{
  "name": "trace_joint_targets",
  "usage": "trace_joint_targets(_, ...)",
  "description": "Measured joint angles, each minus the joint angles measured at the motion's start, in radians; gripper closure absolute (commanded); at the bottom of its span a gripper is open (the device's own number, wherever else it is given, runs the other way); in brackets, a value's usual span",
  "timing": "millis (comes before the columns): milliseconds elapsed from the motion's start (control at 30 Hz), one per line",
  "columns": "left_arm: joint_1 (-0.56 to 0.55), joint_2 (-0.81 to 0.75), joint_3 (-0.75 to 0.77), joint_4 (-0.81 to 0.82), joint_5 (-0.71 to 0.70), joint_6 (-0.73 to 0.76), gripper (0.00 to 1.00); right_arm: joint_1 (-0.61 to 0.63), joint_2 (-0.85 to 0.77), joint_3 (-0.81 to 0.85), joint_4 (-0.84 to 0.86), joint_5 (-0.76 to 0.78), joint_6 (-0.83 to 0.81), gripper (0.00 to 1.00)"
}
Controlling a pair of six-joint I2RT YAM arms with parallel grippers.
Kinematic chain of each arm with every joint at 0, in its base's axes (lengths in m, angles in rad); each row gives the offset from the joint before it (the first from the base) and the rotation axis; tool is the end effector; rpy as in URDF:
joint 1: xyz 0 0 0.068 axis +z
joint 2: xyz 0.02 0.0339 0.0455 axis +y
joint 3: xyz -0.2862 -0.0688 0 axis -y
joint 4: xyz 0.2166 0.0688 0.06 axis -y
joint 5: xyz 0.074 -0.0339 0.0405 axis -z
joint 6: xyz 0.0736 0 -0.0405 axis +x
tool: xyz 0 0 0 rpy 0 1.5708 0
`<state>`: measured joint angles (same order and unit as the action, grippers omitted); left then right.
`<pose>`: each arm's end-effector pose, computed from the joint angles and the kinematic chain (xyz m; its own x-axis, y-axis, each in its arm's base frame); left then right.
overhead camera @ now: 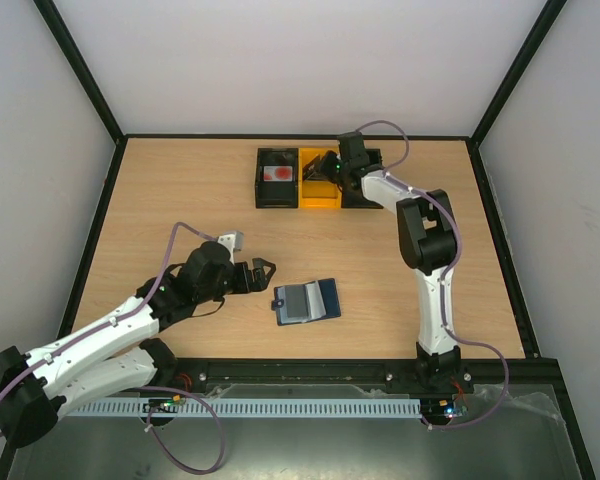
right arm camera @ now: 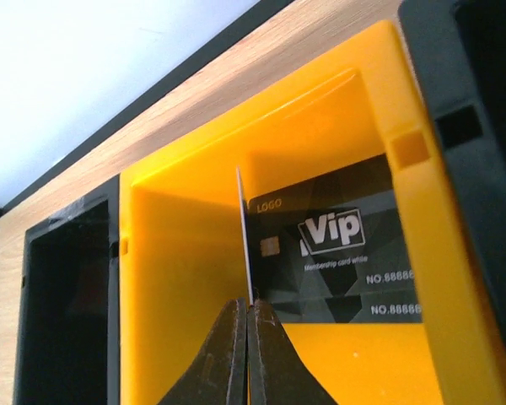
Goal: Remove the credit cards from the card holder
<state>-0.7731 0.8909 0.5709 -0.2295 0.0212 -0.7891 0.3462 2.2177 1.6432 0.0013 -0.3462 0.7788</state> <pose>0.1352 -0.1341 0.2478 -0.7681 -0.2420 -0.5929 0.2357 0.7541 -0.6130 0.4875 0.2024 0.1969 -0.7757 0.4226 -0.4687 -0.0597 0.6902 0.7211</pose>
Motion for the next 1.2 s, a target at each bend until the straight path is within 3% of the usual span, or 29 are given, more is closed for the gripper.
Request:
trace_joint_targets(533, 0.000, -0.008, -0.034, 0.003, 0.026, 0.000, 0.01, 0.000, 0.051, 0.144, -0.155, 0.130, -0.007, 0.98)
trace_joint_targets(800, 0.000, -0.008, -0.034, 0.003, 0.039, -0.005, 0.02, 0.000, 0.030, 0.137, -0.200, 0.135, -0.030, 0.94)
trace_joint_targets(967, 0.000, -0.006, -0.036, 0.003, 0.055, -0.005, 0.03, 0.000, -0.088, 0.016, -0.200, 0.105, -0.038, 0.89)
trace_joint_targets(1200, 0.000, 0.028, -0.063, 0.025, 0.087, -0.009, 0.05, 0.017, -0.372, -0.283, -0.153, 0.050, -0.051, 0.86)
